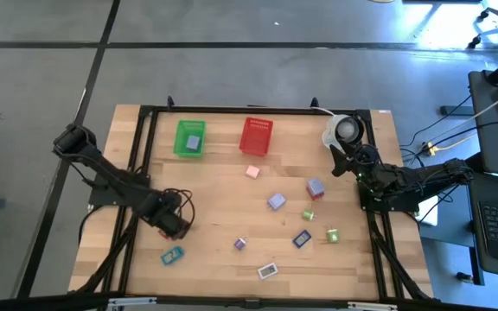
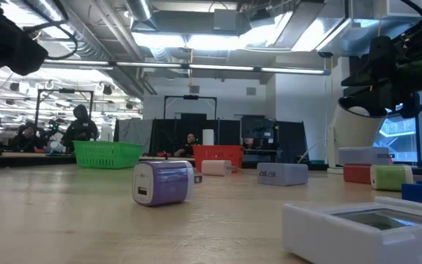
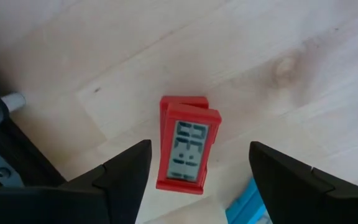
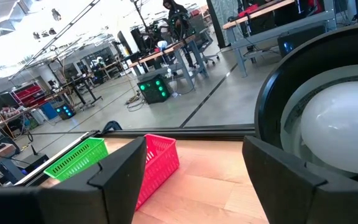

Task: Pick & Place Office items
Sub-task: Put the top red digital timer into the red bin

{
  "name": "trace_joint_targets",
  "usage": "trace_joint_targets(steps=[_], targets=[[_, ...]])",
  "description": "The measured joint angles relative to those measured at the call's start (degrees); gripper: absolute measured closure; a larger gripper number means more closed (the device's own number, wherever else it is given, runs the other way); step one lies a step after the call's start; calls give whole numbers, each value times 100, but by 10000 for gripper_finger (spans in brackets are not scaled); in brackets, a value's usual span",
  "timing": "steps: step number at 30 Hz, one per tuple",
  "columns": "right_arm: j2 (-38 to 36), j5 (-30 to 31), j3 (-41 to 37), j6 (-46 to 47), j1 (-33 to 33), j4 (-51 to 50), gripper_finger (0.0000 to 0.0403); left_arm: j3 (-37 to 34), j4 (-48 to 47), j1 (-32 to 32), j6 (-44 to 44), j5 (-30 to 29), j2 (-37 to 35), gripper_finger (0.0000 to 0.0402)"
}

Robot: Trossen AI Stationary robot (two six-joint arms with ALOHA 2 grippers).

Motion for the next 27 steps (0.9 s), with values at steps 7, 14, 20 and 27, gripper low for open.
trace_joint_targets(steps=[7, 14, 20, 27], targets=[[0, 0, 0, 2, 0, 1, 133, 0, 1, -152, -174, -297, 125, 110], [0, 0, 0, 1, 0, 1, 133, 0, 6, -230, -173, -295, 609, 109], [0, 0, 0, 1, -2, 1, 133, 0, 91, -228, -178, -303, 775, 110], [-1, 0, 0, 0, -1, 0, 133, 0, 107, -228, -219, -310, 991, 124]])
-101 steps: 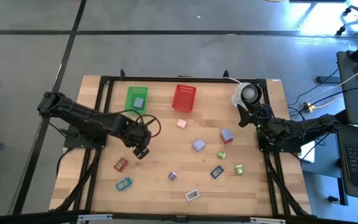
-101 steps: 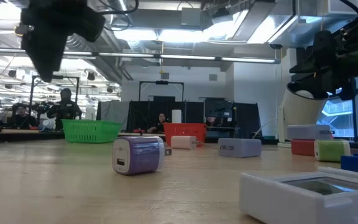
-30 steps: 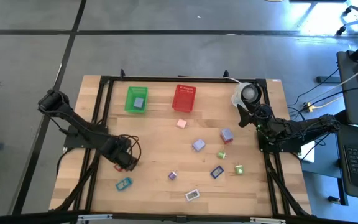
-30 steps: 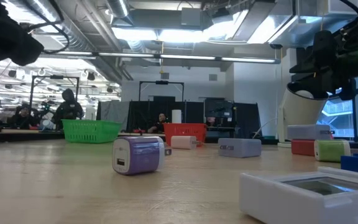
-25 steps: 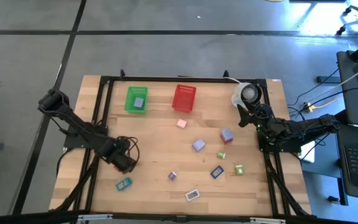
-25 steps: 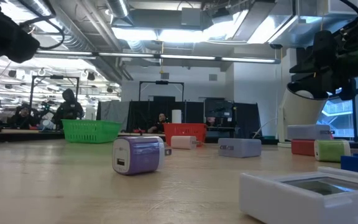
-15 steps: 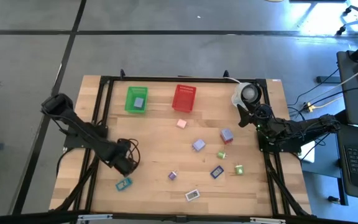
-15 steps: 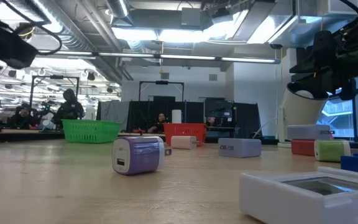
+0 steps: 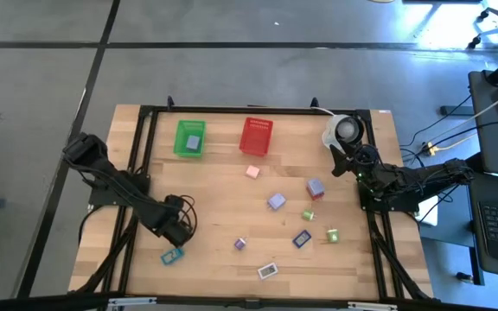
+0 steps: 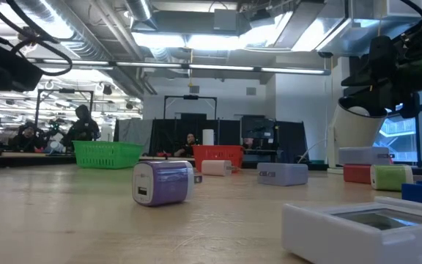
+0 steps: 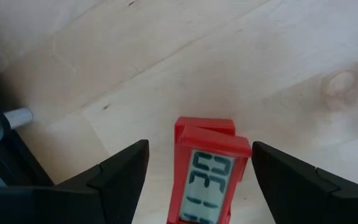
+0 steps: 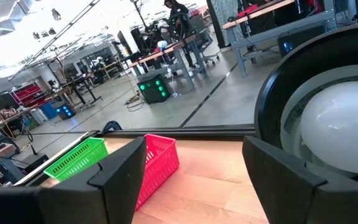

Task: Pick & Place Office items
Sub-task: Put the top red digital timer into the red bin

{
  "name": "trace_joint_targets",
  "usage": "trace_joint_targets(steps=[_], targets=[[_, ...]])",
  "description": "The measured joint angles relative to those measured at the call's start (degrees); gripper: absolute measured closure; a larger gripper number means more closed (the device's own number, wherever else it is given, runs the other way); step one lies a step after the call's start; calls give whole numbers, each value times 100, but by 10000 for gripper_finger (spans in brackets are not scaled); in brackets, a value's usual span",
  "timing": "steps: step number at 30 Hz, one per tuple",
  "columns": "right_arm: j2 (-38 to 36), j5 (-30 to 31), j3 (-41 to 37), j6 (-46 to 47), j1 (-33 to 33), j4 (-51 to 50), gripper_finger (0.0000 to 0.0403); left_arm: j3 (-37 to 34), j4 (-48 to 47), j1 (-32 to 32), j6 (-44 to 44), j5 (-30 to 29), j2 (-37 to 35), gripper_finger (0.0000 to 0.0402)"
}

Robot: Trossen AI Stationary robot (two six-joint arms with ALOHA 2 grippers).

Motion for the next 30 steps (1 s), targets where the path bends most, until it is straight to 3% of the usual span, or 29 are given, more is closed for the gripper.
trace_joint_targets(steps=[8, 19, 30], targets=[[1, 0, 0, 0, -1, 1, 133, 0, 2, 12, 84, 37, 76, 160], [1, 0, 0, 1, 0, 1, 133, 7, 94, 17, 91, 44, 74, 242], [1, 0, 0, 1, 0, 0, 133, 17, 55, 126, 102, 5, -215, 246]])
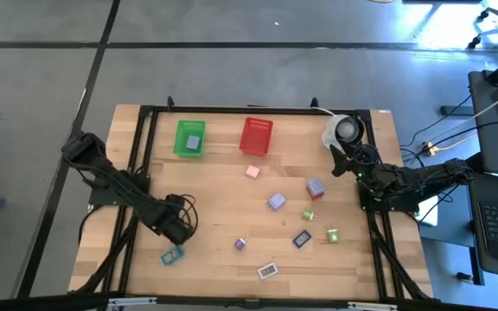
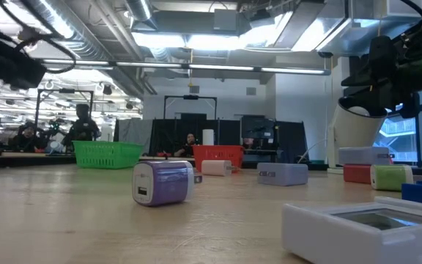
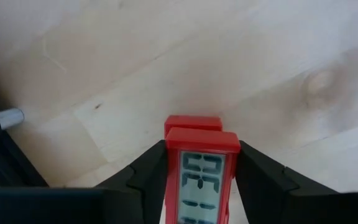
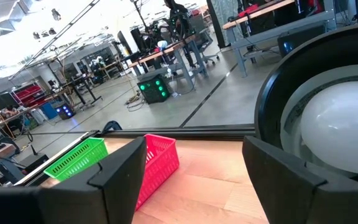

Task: Pick & Place Office items
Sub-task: Put the top red digital timer into the red bin

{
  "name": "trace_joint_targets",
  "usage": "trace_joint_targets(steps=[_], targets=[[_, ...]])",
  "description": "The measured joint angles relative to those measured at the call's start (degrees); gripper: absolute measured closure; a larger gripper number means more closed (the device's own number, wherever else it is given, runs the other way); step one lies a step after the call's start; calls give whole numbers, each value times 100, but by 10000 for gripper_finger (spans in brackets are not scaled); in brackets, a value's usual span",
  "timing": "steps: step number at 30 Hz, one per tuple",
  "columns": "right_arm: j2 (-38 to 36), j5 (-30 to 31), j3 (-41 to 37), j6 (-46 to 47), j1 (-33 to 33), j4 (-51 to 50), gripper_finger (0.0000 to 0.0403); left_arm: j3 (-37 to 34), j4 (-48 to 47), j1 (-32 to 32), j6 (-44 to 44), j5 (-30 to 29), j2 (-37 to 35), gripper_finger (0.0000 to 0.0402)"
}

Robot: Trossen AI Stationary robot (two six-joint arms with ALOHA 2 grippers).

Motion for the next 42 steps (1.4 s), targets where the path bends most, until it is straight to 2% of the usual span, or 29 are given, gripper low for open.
trace_joint_targets(steps=[3, 7, 17, 20, 27, 32, 37, 40, 42], targets=[[0, 0, 0, -1, 0, 1, 133, 79, 5, 99, 3, -452, -277, 250], [0, 0, 0, 1, 1, 0, 133, 211, 6, 295, 309, -1370, -719, 246], [0, 0, 0, -1, -1, 0, 133, 718, 162, 1220, 2291, -3392, -1621, 246], [0, 0, 0, 0, 0, 1, 133, 768, 833, 1625, 3096, -3731, -1782, 243], [-2, 0, 0, -1, 1, 0, 133, 776, 3819, 2622, 5568, -3811, -1740, 245], [-2, 0, 0, 1, -1, 2, 133, 777, 6041, 3184, 7072, -3178, -1552, 242], [-1, -94, 0, 152, -1, 26, 133, 777, 7386, 3555, 7550, -2562, -1348, 246], [0, -722, 0, 1212, -1, 155, 133, 777, 7730, 3741, 7549, -2369, -1199, 242], [-2, -898, 2, 1916, 1, 266, 133, 774, 7874, 3849, 7453, -2295, -1094, 241]])
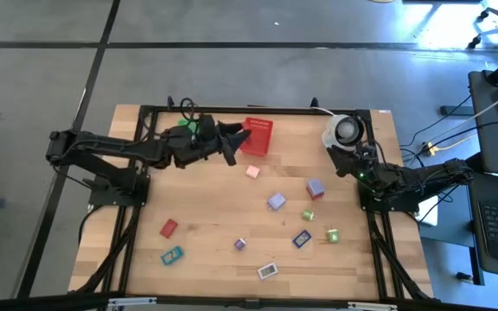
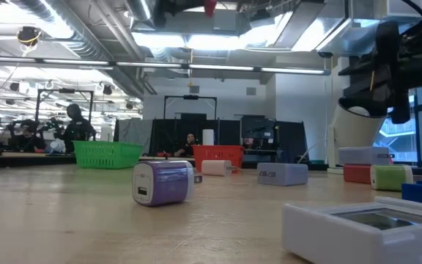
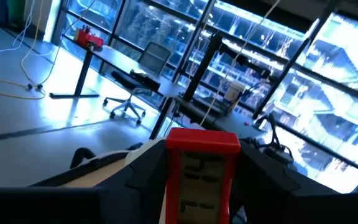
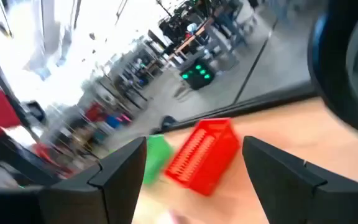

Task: Pick & Place Office items
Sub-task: Put the top red digital timer into the red bin

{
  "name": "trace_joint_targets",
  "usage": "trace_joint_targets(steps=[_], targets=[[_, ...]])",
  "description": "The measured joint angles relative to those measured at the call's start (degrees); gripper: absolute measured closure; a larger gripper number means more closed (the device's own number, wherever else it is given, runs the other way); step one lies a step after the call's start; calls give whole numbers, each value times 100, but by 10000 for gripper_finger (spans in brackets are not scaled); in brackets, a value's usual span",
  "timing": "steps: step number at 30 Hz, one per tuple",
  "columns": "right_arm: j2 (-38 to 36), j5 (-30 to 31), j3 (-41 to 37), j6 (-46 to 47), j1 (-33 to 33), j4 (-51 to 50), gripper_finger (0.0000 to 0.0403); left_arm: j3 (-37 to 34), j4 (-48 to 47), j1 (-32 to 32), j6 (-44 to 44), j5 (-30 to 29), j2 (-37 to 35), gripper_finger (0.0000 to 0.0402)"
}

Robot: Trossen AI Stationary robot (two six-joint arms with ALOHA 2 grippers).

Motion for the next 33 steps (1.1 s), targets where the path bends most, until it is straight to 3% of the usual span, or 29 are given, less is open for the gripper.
trace_joint_targets(steps=[13, 17, 21, 23, 29, 33], targets=[[0, 196, 0, 366, -2, 5, 133, -2, 1485, 268, -639, 54, 859, 241], [2, 262, 0, 369, -2, 35, 133, -2, 1519, 287, -863, 52, 963, 245], [0, 738, 0, 334, -11, 58, 133, -2, 1594, 286, -1068, 53, 1046, 241], [2, 704, -2, -47, -11, 367, 133, -2, 1695, 285, -1134, 52, 1099, 240], [193, -762, 5, -2401, -115, 2510, 133, -2, 1957, 287, -1262, -70, 1229, 244], [652, -1112, 142, -3091, -217, 3168, 133, -2, 2206, 287, -1341, -260, 1337, 240]])
